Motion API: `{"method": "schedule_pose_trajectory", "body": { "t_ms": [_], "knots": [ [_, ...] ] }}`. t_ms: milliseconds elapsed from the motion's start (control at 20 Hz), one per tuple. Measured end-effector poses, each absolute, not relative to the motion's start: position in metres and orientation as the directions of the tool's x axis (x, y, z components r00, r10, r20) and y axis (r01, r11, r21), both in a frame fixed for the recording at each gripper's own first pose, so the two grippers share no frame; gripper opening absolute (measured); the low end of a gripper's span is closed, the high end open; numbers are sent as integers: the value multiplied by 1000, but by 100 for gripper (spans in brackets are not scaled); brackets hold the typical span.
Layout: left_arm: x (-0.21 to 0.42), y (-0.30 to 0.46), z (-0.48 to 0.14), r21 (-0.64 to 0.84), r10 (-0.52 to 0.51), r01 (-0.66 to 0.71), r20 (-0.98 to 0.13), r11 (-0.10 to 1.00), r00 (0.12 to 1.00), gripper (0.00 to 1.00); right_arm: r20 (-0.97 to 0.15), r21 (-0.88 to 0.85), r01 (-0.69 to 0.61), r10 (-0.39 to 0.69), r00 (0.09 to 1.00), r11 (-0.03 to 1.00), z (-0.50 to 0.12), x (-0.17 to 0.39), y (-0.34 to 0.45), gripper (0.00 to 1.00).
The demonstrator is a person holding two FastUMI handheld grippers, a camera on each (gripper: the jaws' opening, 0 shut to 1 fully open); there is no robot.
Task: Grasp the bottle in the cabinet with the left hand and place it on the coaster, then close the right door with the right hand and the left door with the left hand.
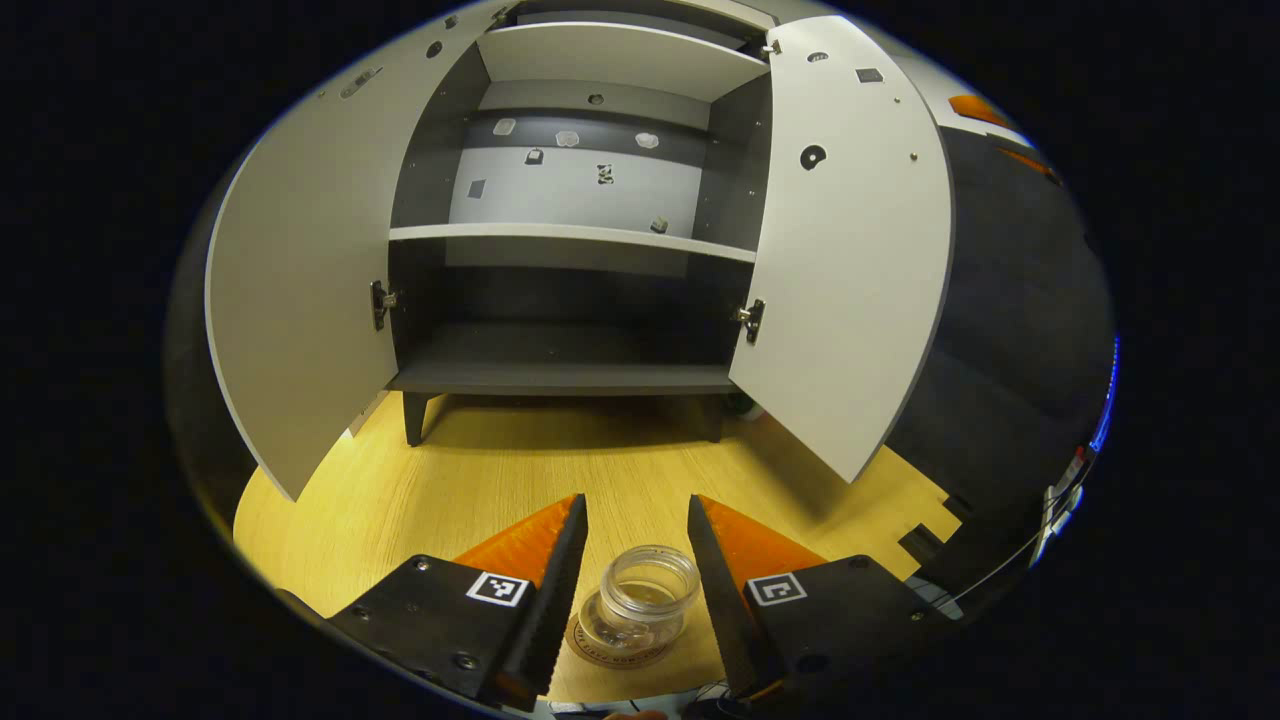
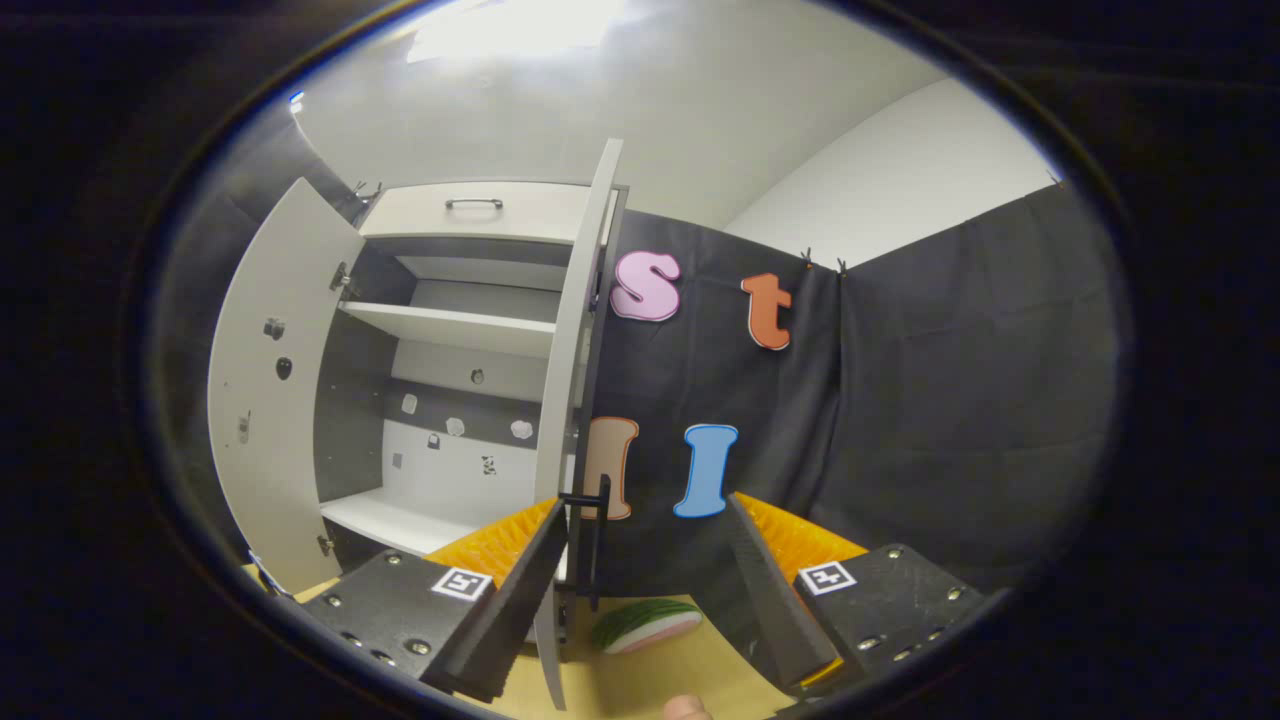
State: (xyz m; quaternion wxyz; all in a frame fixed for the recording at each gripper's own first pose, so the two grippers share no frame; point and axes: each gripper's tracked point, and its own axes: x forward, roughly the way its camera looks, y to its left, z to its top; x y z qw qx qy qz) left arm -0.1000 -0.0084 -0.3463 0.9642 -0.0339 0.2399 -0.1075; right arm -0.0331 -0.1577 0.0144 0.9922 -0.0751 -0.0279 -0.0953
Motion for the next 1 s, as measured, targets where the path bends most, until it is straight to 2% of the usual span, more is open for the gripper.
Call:
{"method": "schedule_pose_trajectory", "body": {
  "t_ms": [200,600,650,700,850,900,1000],
  "knots": [
    [-95,-13,-321,-128,-220,183,-408,975,886,79,61,-139,189,-182,981,972,10,-28,-162,93],
    [-83,1,-253,-100,-144,118,-316,988,938,79,24,-138,179,-178,984,974,-11,-14,-167,93],
    [-81,5,-243,-95,-129,105,-306,990,943,74,20,-141,178,-177,984,974,-13,-12,-167,93],
    [-79,7,-233,-93,-117,93,-288,991,950,79,16,-144,177,-176,984,974,-16,-10,-167,93],
    [-74,16,-203,-89,-86,67,-234,994,968,85,0,-153,176,-178,984,972,-25,-4,-169,93],
    [-73,18,-194,-87,-77,60,-218,994,973,91,-7,-152,175,-178,984,973,-28,-3,-169,96],
    [-73,25,-183,-77,-57,42,-200,996,978,90,-18,-151,172,-177,984,973,-33,-2,-170,96]
  ]
}}
